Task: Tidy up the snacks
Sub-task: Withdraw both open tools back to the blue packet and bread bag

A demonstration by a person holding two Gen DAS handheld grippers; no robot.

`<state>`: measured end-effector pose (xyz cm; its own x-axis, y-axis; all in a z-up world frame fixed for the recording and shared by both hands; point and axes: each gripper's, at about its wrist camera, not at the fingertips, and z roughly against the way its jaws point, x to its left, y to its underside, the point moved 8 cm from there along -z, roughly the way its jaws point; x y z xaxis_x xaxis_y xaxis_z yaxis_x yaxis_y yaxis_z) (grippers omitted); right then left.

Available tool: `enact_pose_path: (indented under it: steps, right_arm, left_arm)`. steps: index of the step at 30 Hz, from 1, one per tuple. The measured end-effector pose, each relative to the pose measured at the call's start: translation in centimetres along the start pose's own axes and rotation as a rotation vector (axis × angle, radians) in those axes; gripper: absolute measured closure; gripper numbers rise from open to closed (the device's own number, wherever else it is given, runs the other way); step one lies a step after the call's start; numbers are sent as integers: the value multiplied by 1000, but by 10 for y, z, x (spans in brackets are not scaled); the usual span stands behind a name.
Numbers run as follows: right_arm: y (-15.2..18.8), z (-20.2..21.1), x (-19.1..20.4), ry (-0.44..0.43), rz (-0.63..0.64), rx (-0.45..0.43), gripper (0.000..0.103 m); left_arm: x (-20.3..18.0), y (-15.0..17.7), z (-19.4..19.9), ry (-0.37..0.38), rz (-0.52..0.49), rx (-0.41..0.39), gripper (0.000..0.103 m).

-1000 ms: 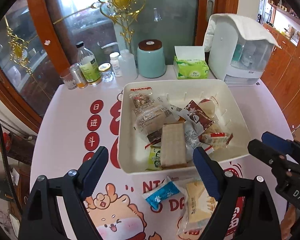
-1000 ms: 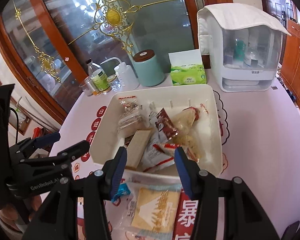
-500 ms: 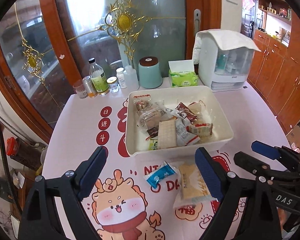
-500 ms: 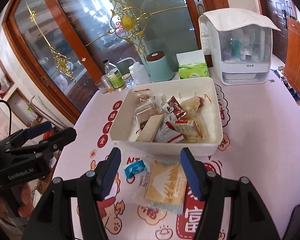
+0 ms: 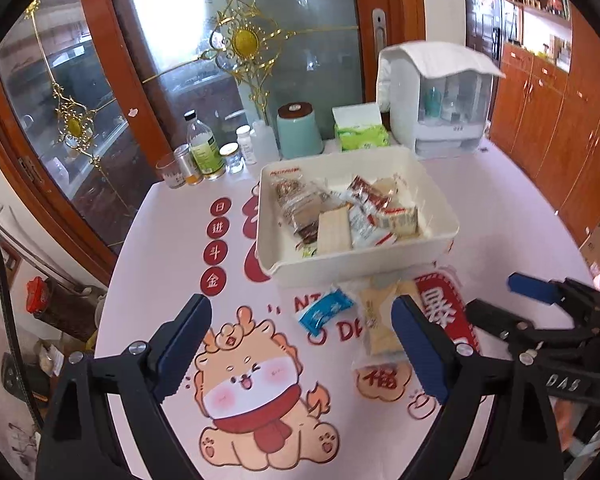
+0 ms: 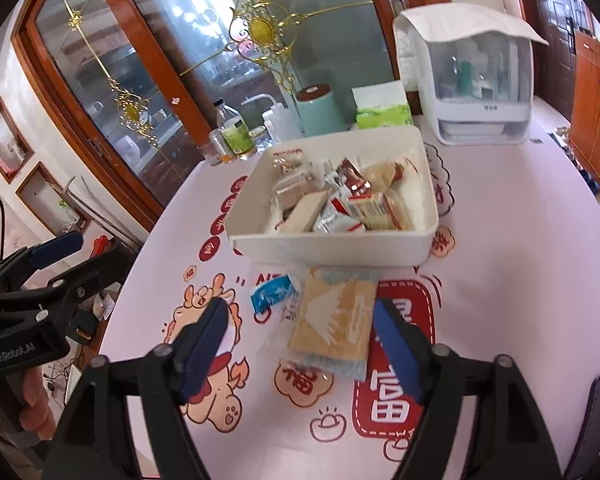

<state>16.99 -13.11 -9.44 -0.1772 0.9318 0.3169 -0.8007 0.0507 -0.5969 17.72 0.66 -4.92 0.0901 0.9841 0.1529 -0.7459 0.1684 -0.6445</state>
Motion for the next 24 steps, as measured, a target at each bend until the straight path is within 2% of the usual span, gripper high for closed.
enact_pose_path:
  steps: [8,14,24]
  right_arm:
    - [19,-20,-12,40,-9,43,17]
    - [31,-50,-9,56,-13,67,5]
    - [45,-122,-21,162,-89,153,1]
  left_arm:
    - [11,27,-38,-23,-124,94,12]
    - [15,40,-79,28,-215,157,12]
    - [7,45,-167,118,-327,226,12]
